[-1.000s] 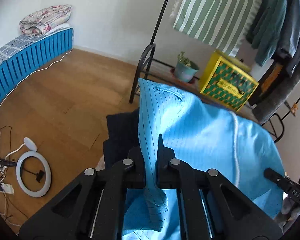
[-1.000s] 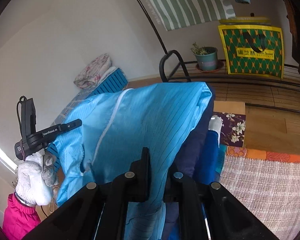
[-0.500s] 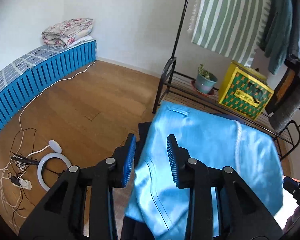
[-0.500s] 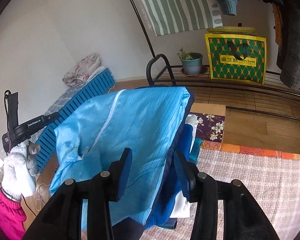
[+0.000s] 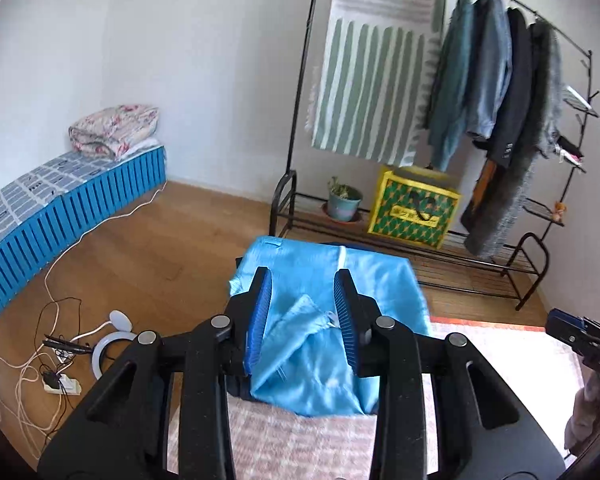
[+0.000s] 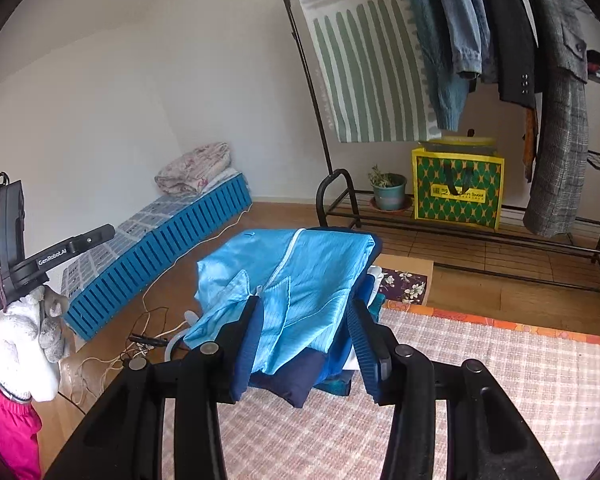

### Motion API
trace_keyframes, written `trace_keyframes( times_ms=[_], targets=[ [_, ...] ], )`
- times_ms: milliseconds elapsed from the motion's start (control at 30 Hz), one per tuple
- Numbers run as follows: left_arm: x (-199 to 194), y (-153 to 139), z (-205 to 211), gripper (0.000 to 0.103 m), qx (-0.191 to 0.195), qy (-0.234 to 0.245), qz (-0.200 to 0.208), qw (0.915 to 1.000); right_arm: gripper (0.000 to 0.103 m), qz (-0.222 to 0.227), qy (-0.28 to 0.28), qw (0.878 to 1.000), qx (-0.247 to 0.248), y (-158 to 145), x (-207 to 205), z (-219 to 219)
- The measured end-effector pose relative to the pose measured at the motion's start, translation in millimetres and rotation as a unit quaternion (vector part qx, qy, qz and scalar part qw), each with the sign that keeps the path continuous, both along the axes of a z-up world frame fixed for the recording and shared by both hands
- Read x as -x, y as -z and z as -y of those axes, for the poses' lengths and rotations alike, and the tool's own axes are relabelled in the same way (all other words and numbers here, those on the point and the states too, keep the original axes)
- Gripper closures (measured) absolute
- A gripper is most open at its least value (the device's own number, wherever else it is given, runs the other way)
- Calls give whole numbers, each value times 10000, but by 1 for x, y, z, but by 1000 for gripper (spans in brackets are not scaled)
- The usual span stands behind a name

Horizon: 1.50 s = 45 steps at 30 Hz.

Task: Fold large clothes
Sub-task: 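Carry the folded coat with both grippers onto the dark clothes stack, then open both grippers and release the coat on the stack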

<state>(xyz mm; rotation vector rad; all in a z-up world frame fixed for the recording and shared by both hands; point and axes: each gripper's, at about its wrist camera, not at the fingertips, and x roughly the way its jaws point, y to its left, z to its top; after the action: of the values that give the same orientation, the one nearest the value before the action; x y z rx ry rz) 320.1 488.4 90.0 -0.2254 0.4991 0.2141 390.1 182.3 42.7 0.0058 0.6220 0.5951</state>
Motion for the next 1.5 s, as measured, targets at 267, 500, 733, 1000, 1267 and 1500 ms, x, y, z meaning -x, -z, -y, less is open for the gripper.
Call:
trace_keyframes(
  times_ms=[267, 500, 733, 1000, 1267, 1500],
  targets=[
    [104, -51, 62, 68, -274, 261, 347, 9987, 57, 504, 98, 9985, 193, -45, 87, 37],
    [186, -82, 116, 66, -607, 347, 670, 9953, 57, 972, 313, 9939, 411, -79, 155, 66],
    [239, -101, 168, 55, -862, 487, 820, 9917, 43, 1599, 567, 9829, 718, -99, 212, 84],
    [265, -104, 207, 49, -721, 663, 920, 9909, 29, 1889, 669, 9781, 561, -107, 256, 115],
    [273, -77, 232, 27, -784, 687, 882, 9906, 14, 2116, 907, 9710, 653, -96, 289, 141],
    [262, -33, 233, 10, -742, 474, 690, 9937, 0, 2043, 954, 9716, 711, -63, 286, 144]
  ],
)
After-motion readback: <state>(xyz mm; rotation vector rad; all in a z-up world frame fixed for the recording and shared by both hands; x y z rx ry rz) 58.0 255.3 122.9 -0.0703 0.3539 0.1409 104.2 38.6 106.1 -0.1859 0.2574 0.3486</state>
